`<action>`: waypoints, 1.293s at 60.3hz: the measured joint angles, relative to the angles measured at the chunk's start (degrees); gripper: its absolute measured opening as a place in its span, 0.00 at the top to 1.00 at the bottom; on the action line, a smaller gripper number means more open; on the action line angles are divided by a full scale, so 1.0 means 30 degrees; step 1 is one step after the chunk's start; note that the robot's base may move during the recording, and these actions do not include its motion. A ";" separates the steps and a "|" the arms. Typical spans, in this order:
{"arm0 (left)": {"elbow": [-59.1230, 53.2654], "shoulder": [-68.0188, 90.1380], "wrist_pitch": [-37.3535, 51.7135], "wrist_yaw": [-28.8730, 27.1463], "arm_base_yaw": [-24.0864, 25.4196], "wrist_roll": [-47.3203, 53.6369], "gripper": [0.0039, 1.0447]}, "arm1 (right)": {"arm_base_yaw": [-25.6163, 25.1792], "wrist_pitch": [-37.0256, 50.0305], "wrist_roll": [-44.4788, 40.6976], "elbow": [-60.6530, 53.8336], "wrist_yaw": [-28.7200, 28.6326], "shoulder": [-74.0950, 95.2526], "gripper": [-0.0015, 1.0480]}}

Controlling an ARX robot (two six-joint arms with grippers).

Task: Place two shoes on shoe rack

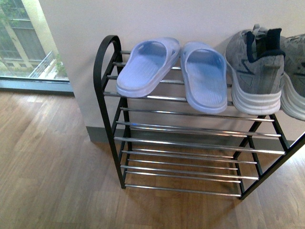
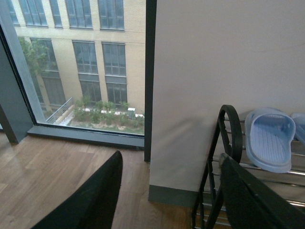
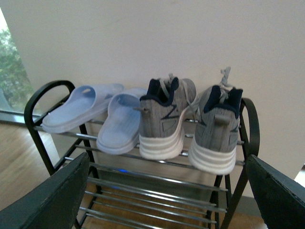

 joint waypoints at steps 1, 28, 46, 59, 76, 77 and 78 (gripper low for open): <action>0.0000 -0.0007 0.0000 0.0007 0.0000 0.0000 0.11 | 0.0000 0.0000 0.0000 0.0000 0.0000 0.0000 0.09; 0.0000 -0.0015 0.0000 0.0007 0.0000 0.0066 0.09 | 0.0000 0.0000 0.0000 0.0000 0.0007 0.0000 0.09; 0.0000 -0.0015 -0.0007 0.0000 0.0000 0.0066 0.09 | 0.0000 -0.0007 0.0000 0.0000 0.0000 -0.0007 0.09; 0.0000 -0.0015 -0.0007 0.0000 0.0000 0.0066 0.09 | 0.0000 -0.0007 0.0000 0.0000 0.0000 0.0000 0.09; 0.0000 -0.0015 -0.0007 0.0007 0.0000 0.0066 0.09 | 0.0000 -0.0007 0.0000 0.0000 0.0022 0.0000 0.09; 0.0000 -0.0015 -0.0007 0.0007 0.0000 0.0066 0.09 | 0.0000 -0.0007 0.0000 0.0000 0.0007 0.0000 0.09; 0.0000 -0.0015 0.0000 0.0000 0.0000 0.0066 0.09 | 0.0000 -0.0007 0.0000 0.0000 0.0000 0.0000 0.09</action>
